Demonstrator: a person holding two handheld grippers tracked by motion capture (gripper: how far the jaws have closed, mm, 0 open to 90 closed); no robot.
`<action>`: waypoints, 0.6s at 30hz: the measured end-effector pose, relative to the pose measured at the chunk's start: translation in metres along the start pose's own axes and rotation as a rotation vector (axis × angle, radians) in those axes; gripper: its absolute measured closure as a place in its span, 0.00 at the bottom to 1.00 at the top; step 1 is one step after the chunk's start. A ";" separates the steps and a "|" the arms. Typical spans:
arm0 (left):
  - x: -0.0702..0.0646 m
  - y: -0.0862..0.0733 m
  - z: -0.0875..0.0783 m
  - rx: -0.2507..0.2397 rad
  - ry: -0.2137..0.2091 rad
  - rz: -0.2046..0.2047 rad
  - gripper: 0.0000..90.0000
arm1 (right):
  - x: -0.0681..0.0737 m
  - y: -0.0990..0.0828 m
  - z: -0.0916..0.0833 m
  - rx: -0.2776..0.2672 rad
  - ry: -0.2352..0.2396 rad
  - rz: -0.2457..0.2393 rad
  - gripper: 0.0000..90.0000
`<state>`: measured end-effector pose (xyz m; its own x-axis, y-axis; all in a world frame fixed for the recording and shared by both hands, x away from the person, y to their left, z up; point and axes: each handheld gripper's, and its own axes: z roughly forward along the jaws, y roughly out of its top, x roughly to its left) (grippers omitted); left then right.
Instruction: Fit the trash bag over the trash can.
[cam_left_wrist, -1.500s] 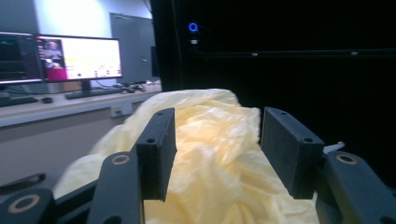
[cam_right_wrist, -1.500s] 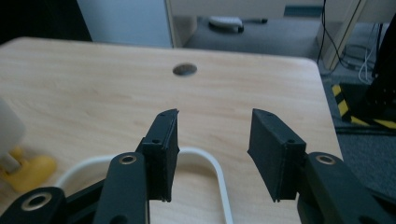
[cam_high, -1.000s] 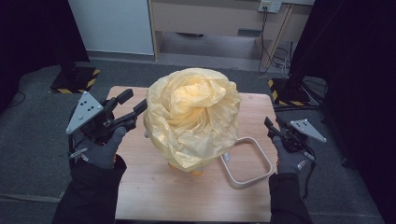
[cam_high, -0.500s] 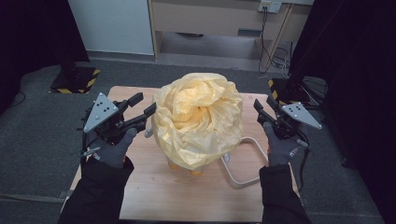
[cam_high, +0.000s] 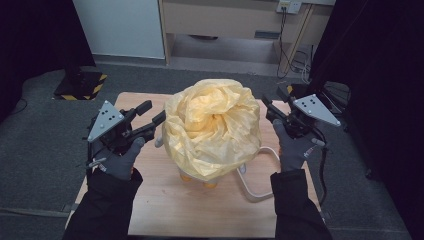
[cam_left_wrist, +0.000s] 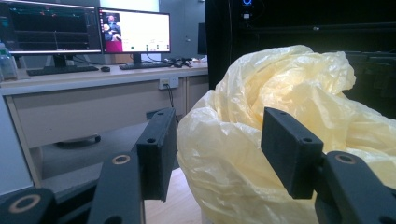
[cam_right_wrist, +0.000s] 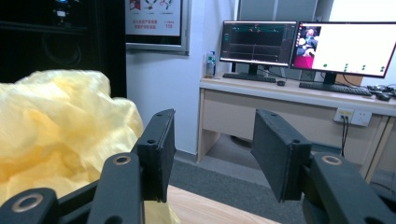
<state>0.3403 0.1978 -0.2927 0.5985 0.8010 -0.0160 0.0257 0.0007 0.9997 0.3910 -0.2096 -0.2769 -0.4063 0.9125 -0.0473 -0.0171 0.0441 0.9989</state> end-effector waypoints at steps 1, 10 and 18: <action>0.000 0.002 0.000 -0.006 0.004 0.001 0.50 | 0.002 0.002 0.001 -0.002 0.002 -0.003 0.54; 0.004 0.010 0.008 -0.005 0.018 -0.006 0.52 | 0.015 0.008 0.013 0.014 0.042 -0.011 0.54; 0.002 -0.010 0.010 0.051 -0.005 -0.024 0.52 | 0.020 -0.020 0.017 0.101 0.107 -0.024 0.54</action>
<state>0.3495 0.1931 -0.3024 0.6010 0.7983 -0.0406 0.0813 -0.0106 0.9966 0.3987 -0.1850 -0.2975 -0.5024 0.8622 -0.0651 0.0617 0.1108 0.9919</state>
